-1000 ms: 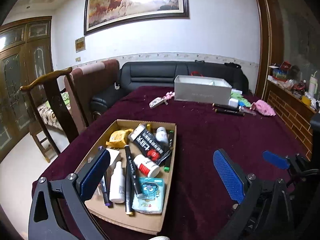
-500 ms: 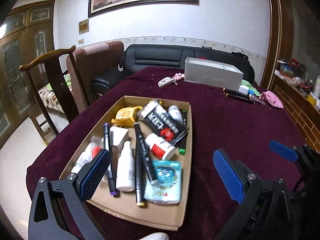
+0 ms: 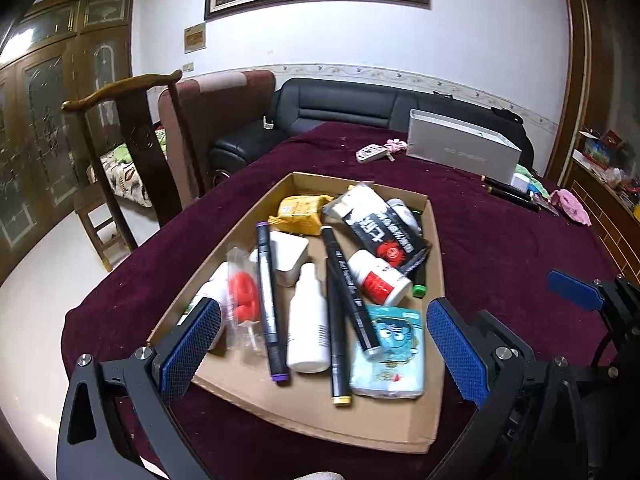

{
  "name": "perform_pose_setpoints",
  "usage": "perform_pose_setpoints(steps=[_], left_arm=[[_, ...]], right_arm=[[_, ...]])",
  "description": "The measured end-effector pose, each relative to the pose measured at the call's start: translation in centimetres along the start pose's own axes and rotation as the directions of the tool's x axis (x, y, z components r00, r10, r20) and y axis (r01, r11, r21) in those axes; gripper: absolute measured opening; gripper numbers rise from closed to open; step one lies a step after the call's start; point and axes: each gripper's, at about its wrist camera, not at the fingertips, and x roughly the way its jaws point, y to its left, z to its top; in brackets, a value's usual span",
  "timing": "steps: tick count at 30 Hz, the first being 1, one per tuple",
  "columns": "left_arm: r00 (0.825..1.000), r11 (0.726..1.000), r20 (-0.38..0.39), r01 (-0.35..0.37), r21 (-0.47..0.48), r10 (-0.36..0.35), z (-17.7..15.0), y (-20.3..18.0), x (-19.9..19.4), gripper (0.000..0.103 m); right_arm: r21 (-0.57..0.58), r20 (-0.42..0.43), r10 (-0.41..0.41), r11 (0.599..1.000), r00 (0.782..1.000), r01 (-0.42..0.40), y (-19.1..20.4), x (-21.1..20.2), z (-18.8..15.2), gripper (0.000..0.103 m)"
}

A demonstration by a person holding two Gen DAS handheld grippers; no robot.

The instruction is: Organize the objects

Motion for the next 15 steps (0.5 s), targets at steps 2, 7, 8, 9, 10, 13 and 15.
perform_pose_setpoints(steps=[2,7,8,9,10,13,15], left_arm=[[1.000,1.000,0.006,-0.007,-0.003,0.007,0.0,0.5,0.0,0.101],[1.000,1.000,-0.004,-0.013,-0.023,0.013,0.0,1.9,0.6,0.101],[1.000,1.000,-0.010,-0.015,-0.027,0.015,-0.1,2.1,0.9,0.101],[1.000,0.999,-0.017,-0.018,-0.027,0.018,-0.1,2.3,1.1,0.101],[1.000,0.999,-0.024,-0.020,-0.029,0.019,-0.2,2.4,1.4,0.101],[0.999,0.999,-0.042,-0.009,-0.037,0.007,-0.3,2.7,2.1,0.101],[0.999,0.999,-0.051,-0.003,-0.035,0.001,-0.3,2.7,2.2,0.101]], right_arm=[[-0.008,-0.003,-0.009,1.000,1.000,0.009,0.4,0.3,0.3,0.079],[-0.021,-0.015,-0.036,0.999,0.999,0.036,0.9,1.1,1.0,0.079],[-0.025,-0.020,-0.045,0.999,0.999,0.045,0.9,1.4,1.1,0.079],[-0.026,-0.024,-0.057,0.998,0.998,0.056,0.9,1.5,1.2,0.079],[-0.020,-0.028,-0.073,0.997,0.997,0.072,0.7,1.7,1.4,0.079],[0.022,-0.034,-0.087,0.996,0.996,0.088,-0.5,1.9,2.0,0.079],[0.030,-0.030,-0.095,0.995,0.995,0.096,-0.9,1.9,2.3,0.079]])
